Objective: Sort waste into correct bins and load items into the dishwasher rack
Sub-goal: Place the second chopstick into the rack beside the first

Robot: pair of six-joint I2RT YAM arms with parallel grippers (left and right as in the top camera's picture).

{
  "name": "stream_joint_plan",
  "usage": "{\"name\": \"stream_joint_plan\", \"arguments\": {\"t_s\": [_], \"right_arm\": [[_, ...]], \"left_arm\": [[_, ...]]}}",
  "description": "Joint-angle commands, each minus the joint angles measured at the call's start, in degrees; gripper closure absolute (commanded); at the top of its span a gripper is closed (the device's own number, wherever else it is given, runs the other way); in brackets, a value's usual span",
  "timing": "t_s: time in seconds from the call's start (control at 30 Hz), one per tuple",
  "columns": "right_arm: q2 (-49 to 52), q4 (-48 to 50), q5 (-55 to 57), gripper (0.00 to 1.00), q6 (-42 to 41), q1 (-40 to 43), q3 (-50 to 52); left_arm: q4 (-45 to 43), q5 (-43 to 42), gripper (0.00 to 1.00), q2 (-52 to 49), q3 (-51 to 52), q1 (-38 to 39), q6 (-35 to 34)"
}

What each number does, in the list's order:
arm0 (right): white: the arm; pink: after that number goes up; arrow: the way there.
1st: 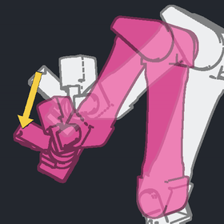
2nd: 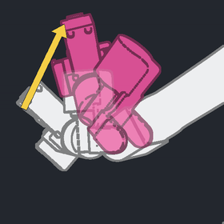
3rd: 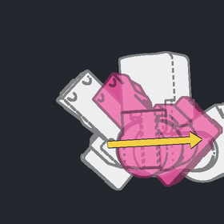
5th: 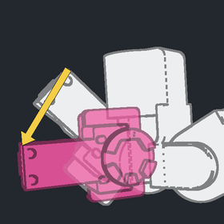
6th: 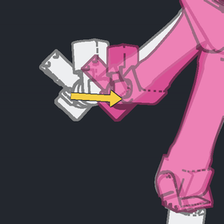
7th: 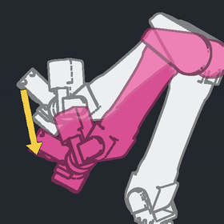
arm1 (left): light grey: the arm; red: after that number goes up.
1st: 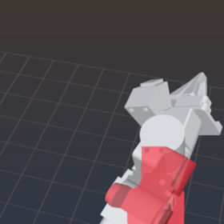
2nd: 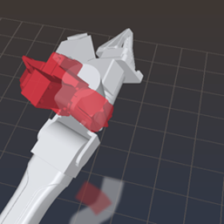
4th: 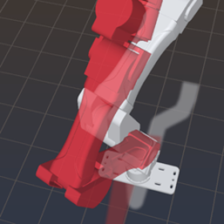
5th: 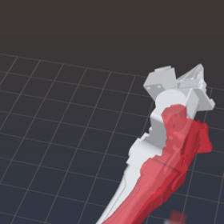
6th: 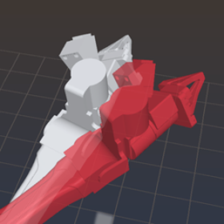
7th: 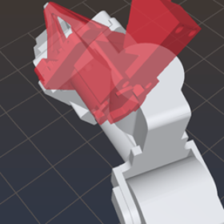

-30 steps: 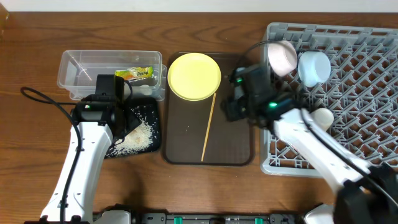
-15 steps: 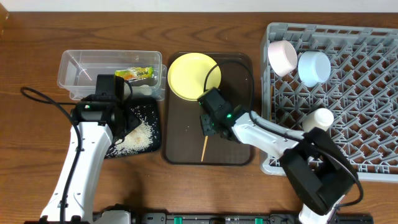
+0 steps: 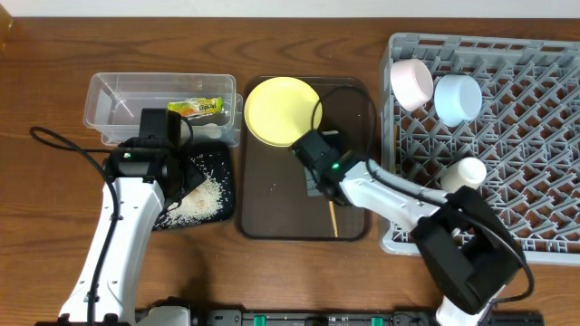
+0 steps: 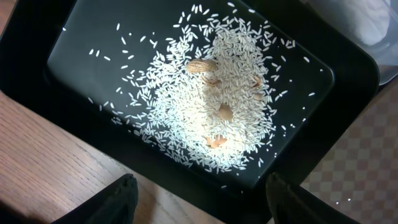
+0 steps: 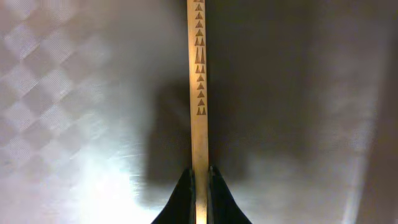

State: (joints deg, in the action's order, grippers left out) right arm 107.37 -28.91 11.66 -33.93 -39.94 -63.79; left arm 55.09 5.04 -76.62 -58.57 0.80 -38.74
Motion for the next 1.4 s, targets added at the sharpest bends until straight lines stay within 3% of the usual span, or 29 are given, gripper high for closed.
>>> {"name": "stream_joint_plan", "arguments": {"t_s": [0.0, 0.37, 0.57, 0.77, 1.1, 1.37], "right_arm": [[-6.8, -0.6, 0.4, 0.99, 1.6, 3.1, -0.2], [-25.8, -9.7, -2.4, 0.99, 9.4, 16.7, -0.2], [-25.4, -14.9, -2.8, 0.99, 11.6, 24.5, -0.1], [-20.7, -15.1, -4.5, 0.98, 14.5, 25.8, 0.1], [-17.6, -13.3, -4.4, 0.69, 14.5, 25.8, 0.1], [-20.5, -7.6, -5.4, 0.64, 16.5, 25.4, -0.1]], "left_arm": [[0.1, 0.3, 0.31, 0.1, -0.5, -0.2, 0.5], [0.1, 0.3, 0.31, 0.1, -0.5, -0.2, 0.5], [0.1, 0.3, 0.31, 0.1, -0.5, -0.2, 0.5], [0.1, 0.3, 0.31, 0.1, -0.5, -0.2, 0.5], [0.1, 0.3, 0.31, 0.1, -0.5, -0.2, 0.5], [0.1, 0.3, 0.31, 0.1, -0.5, -0.2, 0.5]]}}
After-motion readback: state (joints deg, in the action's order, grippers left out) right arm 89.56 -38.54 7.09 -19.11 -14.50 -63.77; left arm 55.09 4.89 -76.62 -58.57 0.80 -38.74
